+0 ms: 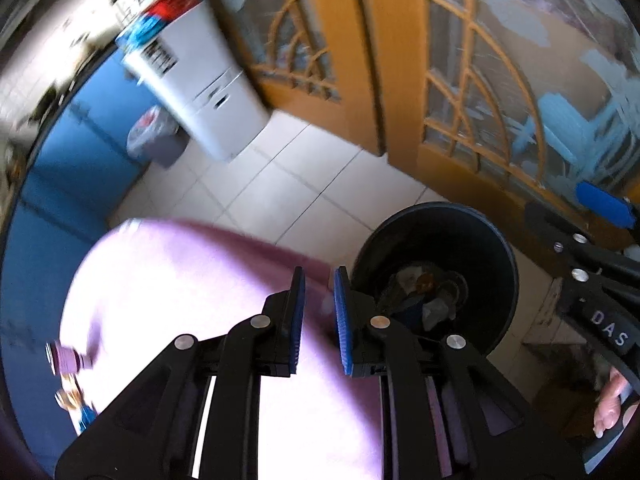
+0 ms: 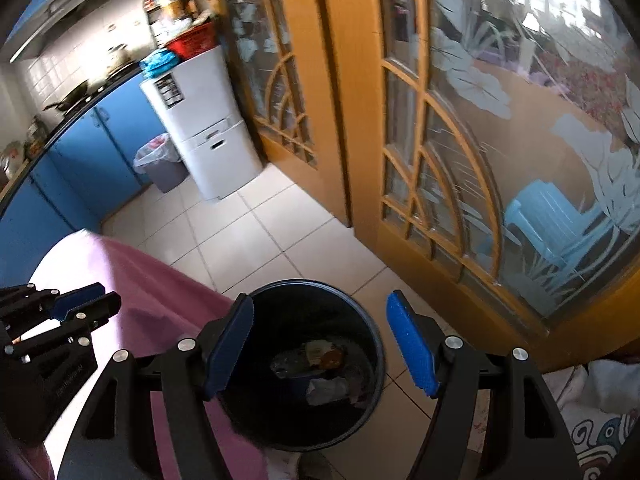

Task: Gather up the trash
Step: 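Move both open tools back over the table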

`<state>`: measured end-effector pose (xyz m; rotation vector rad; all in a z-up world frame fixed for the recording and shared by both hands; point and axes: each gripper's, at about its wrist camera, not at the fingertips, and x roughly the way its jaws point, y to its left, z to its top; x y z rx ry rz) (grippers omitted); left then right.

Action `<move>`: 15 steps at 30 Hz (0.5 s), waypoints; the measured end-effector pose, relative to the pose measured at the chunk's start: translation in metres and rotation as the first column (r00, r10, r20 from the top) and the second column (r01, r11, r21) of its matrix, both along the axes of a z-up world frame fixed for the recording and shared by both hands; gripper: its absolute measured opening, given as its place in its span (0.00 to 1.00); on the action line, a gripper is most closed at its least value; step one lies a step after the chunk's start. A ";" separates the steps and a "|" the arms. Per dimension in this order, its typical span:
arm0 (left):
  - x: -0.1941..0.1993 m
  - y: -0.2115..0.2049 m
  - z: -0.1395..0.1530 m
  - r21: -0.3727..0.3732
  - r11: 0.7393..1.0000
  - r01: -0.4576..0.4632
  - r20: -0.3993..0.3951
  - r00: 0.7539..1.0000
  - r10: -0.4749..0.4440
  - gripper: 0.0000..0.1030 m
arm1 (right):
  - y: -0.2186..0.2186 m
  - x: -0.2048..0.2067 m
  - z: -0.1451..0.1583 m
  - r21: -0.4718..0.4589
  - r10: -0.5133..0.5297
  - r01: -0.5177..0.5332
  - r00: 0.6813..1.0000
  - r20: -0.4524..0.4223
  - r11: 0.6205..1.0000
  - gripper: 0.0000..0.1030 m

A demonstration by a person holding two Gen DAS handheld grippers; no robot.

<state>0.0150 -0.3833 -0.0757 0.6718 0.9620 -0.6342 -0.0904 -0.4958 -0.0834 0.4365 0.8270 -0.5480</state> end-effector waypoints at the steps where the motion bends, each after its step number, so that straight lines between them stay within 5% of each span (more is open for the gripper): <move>1: 0.005 0.013 0.003 -0.014 0.999 -0.031 -0.004 1.000 0.031 0.32 | 0.006 0.004 0.002 -0.004 0.014 -0.014 1.000 0.000 1.000 0.66; 2: 0.009 0.024 0.006 -0.025 0.998 -0.057 0.003 0.998 0.057 0.42 | 0.015 0.009 0.004 -0.012 0.040 -0.040 0.999 -0.001 0.999 0.66; 3: 0.013 0.037 0.010 -0.038 0.995 -0.089 0.022 0.996 0.090 0.77 | 0.023 0.013 0.005 -0.020 0.057 -0.057 0.998 -0.003 0.998 0.66; 4: 0.014 0.053 0.017 -0.070 0.990 -0.121 0.064 0.990 0.125 0.97 | 0.033 0.018 0.008 -0.031 0.079 -0.079 0.997 -0.004 0.996 0.66; 10: 0.019 0.131 0.035 -0.101 0.969 -0.224 0.200 0.950 0.241 0.97 | 0.095 0.048 0.022 -0.092 0.209 -0.208 0.978 0.002 0.974 0.66; 15: 0.029 0.203 0.036 -0.120 0.935 -0.334 0.217 0.910 0.353 0.97 | 0.153 0.075 0.032 -0.120 0.318 -0.316 0.948 -0.006 0.941 0.66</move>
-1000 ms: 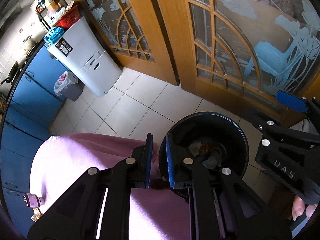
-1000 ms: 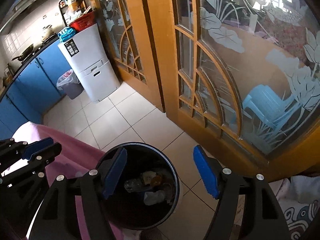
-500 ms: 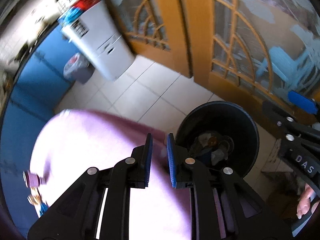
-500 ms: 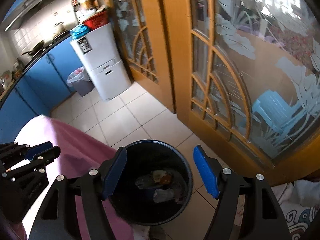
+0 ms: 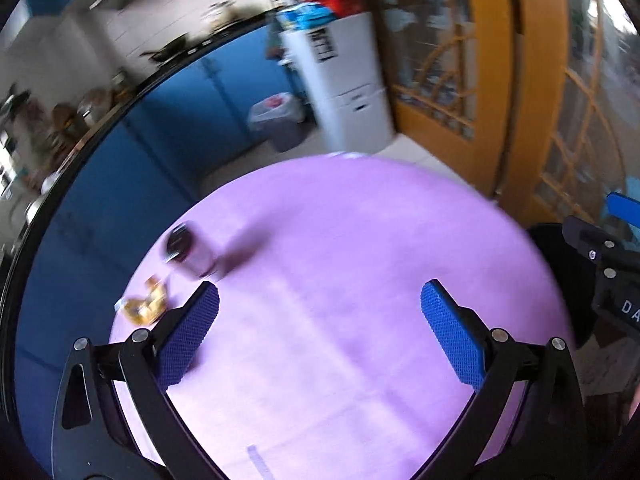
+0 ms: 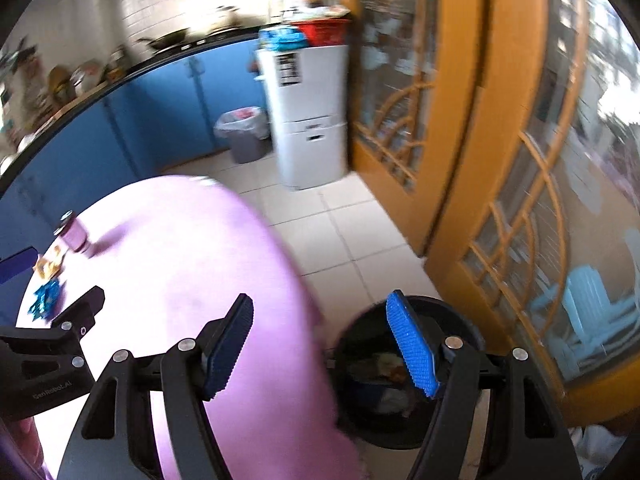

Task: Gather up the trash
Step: 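Move both open tools back over the table, then grasp the blue foil wrapper with the left tool while the right tool grasps the dark jar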

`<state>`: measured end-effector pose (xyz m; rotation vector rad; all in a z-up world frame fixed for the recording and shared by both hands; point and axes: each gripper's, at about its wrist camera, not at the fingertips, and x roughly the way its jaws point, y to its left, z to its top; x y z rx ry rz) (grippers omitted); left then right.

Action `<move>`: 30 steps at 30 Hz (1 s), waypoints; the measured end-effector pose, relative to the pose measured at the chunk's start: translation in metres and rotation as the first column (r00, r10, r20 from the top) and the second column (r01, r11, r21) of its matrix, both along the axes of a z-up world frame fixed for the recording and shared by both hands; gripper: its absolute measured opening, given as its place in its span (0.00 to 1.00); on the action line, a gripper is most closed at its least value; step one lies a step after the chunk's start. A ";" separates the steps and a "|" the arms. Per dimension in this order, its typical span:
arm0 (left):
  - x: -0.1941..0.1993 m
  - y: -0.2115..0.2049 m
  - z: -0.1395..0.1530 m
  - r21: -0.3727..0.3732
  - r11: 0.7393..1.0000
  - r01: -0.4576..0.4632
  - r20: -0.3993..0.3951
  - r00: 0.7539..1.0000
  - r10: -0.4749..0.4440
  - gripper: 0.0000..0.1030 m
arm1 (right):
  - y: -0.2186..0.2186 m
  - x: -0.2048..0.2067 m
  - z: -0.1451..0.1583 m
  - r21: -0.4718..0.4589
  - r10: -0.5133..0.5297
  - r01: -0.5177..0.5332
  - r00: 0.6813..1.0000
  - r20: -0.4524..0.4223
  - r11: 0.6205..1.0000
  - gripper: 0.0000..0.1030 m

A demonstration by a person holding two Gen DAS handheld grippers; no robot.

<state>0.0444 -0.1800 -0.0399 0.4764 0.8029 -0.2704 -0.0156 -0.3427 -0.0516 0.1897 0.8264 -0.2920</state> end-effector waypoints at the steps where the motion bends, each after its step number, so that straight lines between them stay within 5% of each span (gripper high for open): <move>1: 0.003 0.016 -0.001 0.000 1.000 -0.031 0.005 1.000 0.031 0.97 | 0.011 0.004 0.002 -0.006 0.023 -0.023 1.000 -0.002 1.000 0.66; 10: 0.035 0.129 -0.020 -0.062 0.968 -0.242 -0.086 0.968 0.237 0.97 | 0.111 0.052 0.005 -0.046 0.197 -0.198 0.980 -0.033 0.979 0.66; 16: 0.068 0.184 -0.048 -0.158 0.926 -0.342 -0.244 0.923 0.299 0.90 | 0.148 0.084 0.003 -0.052 0.239 -0.242 0.969 -0.055 0.969 0.66; 21: 0.088 0.211 -0.067 -0.227 0.888 -0.399 -0.351 0.884 0.308 0.80 | 0.173 0.116 -0.002 -0.014 0.296 -0.298 0.952 -0.076 0.954 0.66; 30: 0.098 0.224 -0.061 -0.276 0.867 -0.416 -0.350 0.883 0.312 0.67 | 0.222 0.161 -0.010 0.025 0.433 -0.432 0.897 -0.087 0.901 0.65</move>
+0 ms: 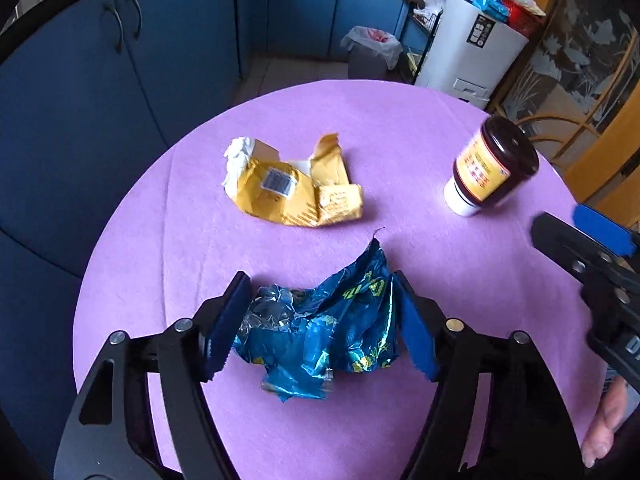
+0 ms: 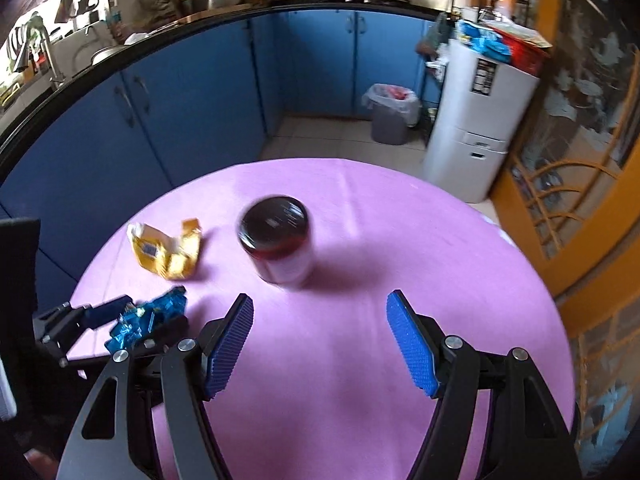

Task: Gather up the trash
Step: 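Grasp the blue foil wrapper with the left tool while the right tool grasps the dark jar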

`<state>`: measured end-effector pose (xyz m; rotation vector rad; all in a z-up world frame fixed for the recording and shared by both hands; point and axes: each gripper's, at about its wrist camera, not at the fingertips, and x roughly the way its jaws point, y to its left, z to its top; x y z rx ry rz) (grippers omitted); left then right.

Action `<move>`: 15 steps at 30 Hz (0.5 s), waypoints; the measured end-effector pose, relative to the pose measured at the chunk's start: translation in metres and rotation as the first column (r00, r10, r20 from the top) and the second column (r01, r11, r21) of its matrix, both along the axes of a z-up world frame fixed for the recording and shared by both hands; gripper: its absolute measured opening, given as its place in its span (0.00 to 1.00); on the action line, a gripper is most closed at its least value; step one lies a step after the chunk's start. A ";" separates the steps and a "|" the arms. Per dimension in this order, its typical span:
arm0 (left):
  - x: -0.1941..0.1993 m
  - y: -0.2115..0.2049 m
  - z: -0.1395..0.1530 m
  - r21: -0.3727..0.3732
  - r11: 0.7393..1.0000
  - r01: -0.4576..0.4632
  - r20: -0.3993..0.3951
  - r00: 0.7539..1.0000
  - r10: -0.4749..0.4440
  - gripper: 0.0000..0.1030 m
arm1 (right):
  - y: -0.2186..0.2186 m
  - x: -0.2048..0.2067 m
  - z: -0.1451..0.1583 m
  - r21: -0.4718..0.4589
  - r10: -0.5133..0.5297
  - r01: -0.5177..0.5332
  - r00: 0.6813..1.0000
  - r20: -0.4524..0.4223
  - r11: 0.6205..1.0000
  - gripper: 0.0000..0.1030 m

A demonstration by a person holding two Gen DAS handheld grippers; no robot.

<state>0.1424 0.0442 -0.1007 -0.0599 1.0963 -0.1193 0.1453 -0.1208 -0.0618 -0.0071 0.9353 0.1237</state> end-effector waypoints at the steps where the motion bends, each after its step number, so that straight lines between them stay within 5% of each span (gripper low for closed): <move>1: 0.003 0.003 -0.001 -0.005 1.000 -0.002 0.000 1.000 0.002 0.67 | 0.004 0.005 -0.001 0.006 0.009 -0.009 1.000 -0.005 1.000 0.65; 7: 0.007 0.013 0.001 -0.030 0.999 -0.023 0.006 1.000 0.023 0.61 | 0.020 0.023 -0.008 0.012 0.038 -0.038 0.999 -0.015 0.999 0.65; 11: 0.005 0.014 0.001 -0.041 0.999 -0.032 0.009 0.999 0.032 0.57 | 0.022 0.025 -0.011 0.004 0.047 -0.047 0.999 -0.028 0.999 0.37; 15: 0.007 0.012 0.005 -0.046 0.998 -0.038 0.016 0.999 0.039 0.49 | 0.021 0.018 -0.008 -0.026 0.048 -0.048 0.999 0.001 0.999 0.34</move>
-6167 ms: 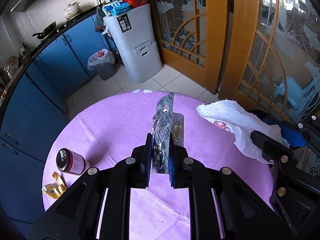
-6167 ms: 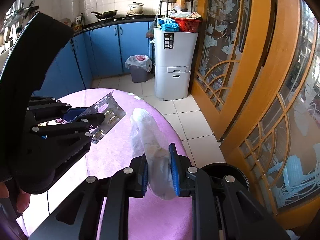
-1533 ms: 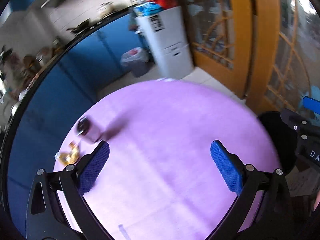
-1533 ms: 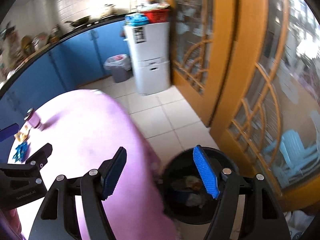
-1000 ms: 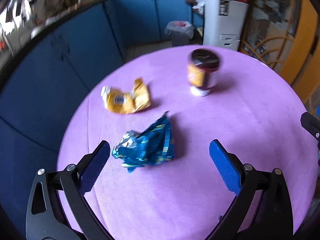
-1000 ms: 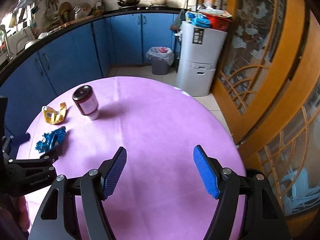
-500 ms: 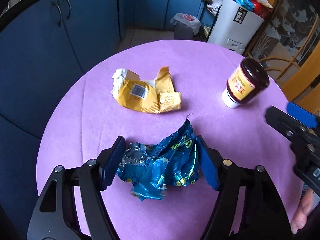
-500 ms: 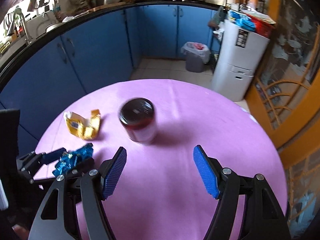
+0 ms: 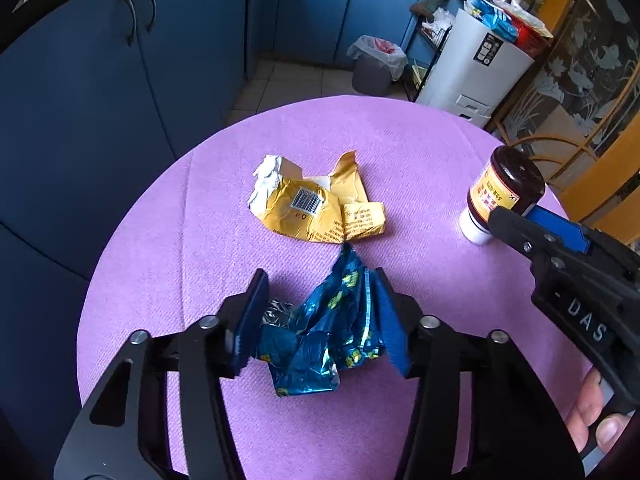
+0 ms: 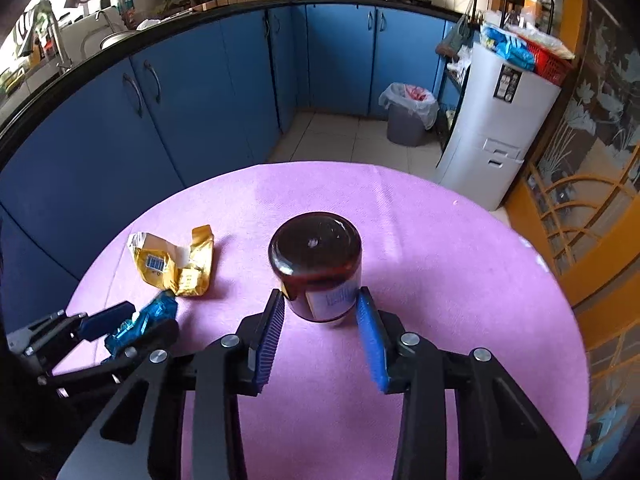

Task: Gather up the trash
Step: 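Grasp the blue foil wrapper with the left tool while the right tool grasps the dark jar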

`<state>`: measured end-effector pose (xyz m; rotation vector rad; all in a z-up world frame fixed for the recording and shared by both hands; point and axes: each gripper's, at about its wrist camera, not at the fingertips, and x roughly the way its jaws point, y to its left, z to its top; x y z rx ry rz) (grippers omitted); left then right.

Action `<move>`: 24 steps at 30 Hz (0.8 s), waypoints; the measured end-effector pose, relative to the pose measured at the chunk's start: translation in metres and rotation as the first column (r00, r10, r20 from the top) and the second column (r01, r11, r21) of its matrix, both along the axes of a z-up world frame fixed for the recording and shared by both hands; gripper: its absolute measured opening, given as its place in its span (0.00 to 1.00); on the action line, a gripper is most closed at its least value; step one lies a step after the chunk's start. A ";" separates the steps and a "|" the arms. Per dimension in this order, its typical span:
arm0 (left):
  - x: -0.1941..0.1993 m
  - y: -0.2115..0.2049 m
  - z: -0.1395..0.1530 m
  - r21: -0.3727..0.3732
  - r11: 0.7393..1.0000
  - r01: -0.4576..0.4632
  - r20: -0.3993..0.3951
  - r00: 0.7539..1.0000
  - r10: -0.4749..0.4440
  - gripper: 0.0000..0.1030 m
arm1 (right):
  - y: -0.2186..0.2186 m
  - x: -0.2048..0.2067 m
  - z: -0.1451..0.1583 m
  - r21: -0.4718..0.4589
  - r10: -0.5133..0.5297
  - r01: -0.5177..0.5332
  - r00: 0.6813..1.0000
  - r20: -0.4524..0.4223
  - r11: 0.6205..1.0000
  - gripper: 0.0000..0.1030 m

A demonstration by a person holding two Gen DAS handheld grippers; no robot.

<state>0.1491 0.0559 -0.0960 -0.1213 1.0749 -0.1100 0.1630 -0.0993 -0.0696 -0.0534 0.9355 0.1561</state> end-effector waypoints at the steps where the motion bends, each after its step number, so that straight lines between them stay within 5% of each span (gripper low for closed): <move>1: 0.000 -0.001 0.001 -0.001 1.000 0.000 0.000 1.000 0.000 0.46 | -0.001 -0.003 0.001 -0.006 0.000 0.000 1.000 0.006 1.000 0.33; 3: -0.002 -0.004 0.004 -0.007 1.000 0.006 0.001 1.000 -0.006 0.38 | -0.005 -0.008 0.003 -0.013 -0.004 0.004 1.000 0.015 1.000 0.28; 4: -0.004 -0.007 0.005 -0.004 1.000 0.013 0.002 1.000 -0.012 0.38 | -0.007 -0.010 0.004 -0.015 -0.005 0.005 1.000 0.015 1.000 0.03; 5: -0.005 -0.010 0.005 -0.002 1.000 0.019 0.002 1.000 -0.019 0.37 | -0.010 -0.012 0.003 -0.020 -0.008 0.008 1.000 0.007 1.000 0.01; 17: -0.010 -0.011 0.008 -0.004 1.000 -0.005 0.008 1.000 0.005 0.33 | -0.043 -0.015 0.000 0.079 -0.045 0.049 0.998 -0.054 0.996 0.03; 20: -0.007 -0.007 0.010 -0.015 1.000 -0.016 0.008 1.000 0.017 0.21 | -0.037 -0.006 0.003 0.094 -0.025 0.030 0.998 -0.053 0.995 0.05; 23: -0.004 0.003 0.011 -0.038 0.999 -0.038 0.004 0.999 0.038 0.21 | -0.030 0.002 0.003 0.094 -0.010 0.016 0.998 -0.055 0.995 0.27; 24: -0.004 0.006 0.011 -0.039 0.998 -0.047 0.005 0.999 0.047 0.21 | -0.028 0.006 0.003 0.099 -0.007 0.012 0.999 -0.054 0.995 0.71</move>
